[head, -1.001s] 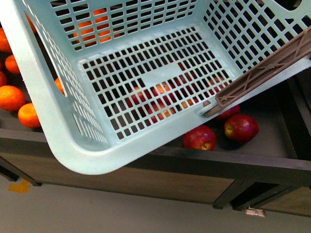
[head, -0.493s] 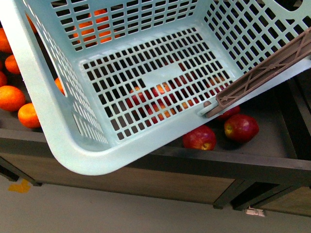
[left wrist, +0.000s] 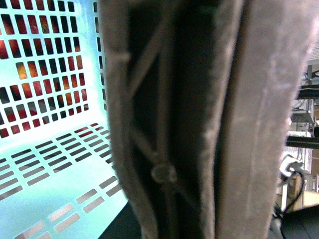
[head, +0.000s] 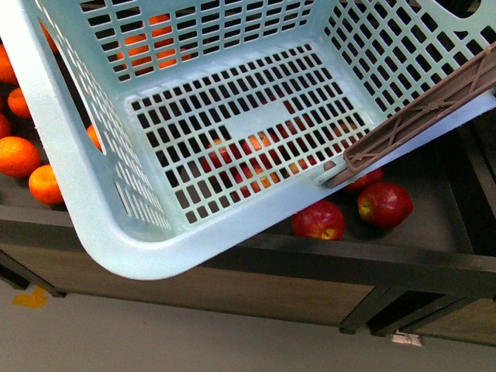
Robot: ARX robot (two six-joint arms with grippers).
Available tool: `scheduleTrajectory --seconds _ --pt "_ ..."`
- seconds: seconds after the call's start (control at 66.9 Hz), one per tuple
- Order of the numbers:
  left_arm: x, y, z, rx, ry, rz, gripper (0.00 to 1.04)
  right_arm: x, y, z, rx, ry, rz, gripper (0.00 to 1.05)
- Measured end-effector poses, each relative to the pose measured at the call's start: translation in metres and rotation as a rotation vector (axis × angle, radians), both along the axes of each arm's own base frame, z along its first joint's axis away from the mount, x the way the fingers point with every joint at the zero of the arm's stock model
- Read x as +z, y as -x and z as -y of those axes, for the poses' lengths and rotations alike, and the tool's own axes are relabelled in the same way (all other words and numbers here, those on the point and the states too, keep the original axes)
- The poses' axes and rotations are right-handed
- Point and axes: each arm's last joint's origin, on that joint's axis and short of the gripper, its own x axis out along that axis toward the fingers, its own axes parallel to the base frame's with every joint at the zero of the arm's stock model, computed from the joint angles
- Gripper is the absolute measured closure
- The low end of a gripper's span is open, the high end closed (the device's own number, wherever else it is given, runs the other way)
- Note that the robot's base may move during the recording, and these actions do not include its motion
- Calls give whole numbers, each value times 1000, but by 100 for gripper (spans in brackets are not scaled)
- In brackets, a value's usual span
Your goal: Pick mango and avocado into basket
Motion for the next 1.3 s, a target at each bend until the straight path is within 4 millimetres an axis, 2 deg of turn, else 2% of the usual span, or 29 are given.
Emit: scheduleTrajectory --seconds 0.134,0.239,0.373,0.448,0.538,0.717,0.941,1.076,1.24,1.3 --pt "0 0 0 0 0 0 90 42 9 -46 72 26 99 51" --pt "0 0 0 0 0 0 90 57 6 -72 109 13 137 51" --pt "0 0 0 0 0 0 90 62 1 -101 139 -27 136 51" --pt "0 0 0 0 0 0 90 63 -2 -129 174 -48 121 51" --pt "0 0 0 -1 0 0 90 65 -3 -152 216 -50 121 51" --pt "0 0 0 -1 1 -1 90 65 -3 -187 281 -57 115 51" --pt "0 0 0 1 0 0 90 57 -4 -208 305 -47 84 51" --pt "0 0 0 -1 0 0 90 54 -5 -213 317 -48 73 30" --pt "0 0 0 -8 -2 2 90 52 -2 -211 306 -59 65 8" --pt "-2 -1 1 -2 -5 -4 90 49 2 -205 285 -77 54 8"
